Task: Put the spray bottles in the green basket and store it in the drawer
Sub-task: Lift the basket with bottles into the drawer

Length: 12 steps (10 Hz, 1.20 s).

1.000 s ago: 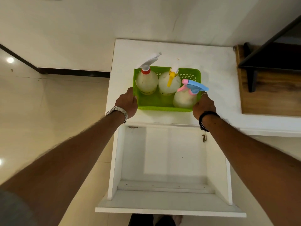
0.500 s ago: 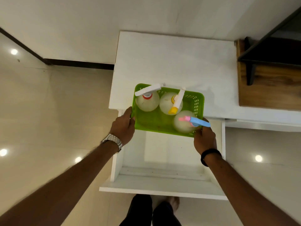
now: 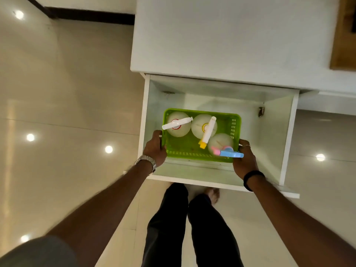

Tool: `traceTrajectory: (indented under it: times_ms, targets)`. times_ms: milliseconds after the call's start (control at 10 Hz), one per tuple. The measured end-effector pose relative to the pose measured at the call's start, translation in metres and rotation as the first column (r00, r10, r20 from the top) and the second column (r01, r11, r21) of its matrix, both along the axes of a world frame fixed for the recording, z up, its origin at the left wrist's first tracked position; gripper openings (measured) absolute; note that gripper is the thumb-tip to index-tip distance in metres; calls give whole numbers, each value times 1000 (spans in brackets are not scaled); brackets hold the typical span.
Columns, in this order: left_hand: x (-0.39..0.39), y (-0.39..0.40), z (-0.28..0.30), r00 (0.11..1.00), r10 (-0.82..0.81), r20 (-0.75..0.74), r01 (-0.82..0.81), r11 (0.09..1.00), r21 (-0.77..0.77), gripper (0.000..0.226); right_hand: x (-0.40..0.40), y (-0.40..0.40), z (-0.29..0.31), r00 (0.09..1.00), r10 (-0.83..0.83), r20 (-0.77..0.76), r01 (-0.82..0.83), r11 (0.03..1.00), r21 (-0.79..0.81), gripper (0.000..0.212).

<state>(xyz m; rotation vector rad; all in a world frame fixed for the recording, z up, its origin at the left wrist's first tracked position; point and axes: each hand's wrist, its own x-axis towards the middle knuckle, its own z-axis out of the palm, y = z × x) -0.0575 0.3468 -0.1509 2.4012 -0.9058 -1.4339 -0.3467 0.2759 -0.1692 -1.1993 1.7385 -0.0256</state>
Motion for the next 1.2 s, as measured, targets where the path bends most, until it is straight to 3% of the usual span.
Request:
traceTrajectory:
  times_ms: [100,400,600,900,1100,1200]
  targets:
    - [3,5,-28,999,31,-10,-30,998,52,45,3,1,-30,1000,5,7,-5,999,49,23]
    - [6,16,-119,994,-54,94,36,981,188,48,10,5,-133,998,60,-6,-58,985,161,27]
    - [2,19,-133,992,7,123,-32,979,202,58,12,13,-148,1000,-1,18,-1,989,146,37]
    - [13,20,-126,996,-45,83,18,952,306,69,30,26,-144,998,56,-20,-51,983,178,33]
    - [6,20,-112,987,156,42,-161,957,241,62,32,29,-145,986,154,-66,-138,971,195,34]
    - [-2,22,-106,968,244,50,-248,922,297,57,33,25,-144,990,137,-36,-121,952,283,42]
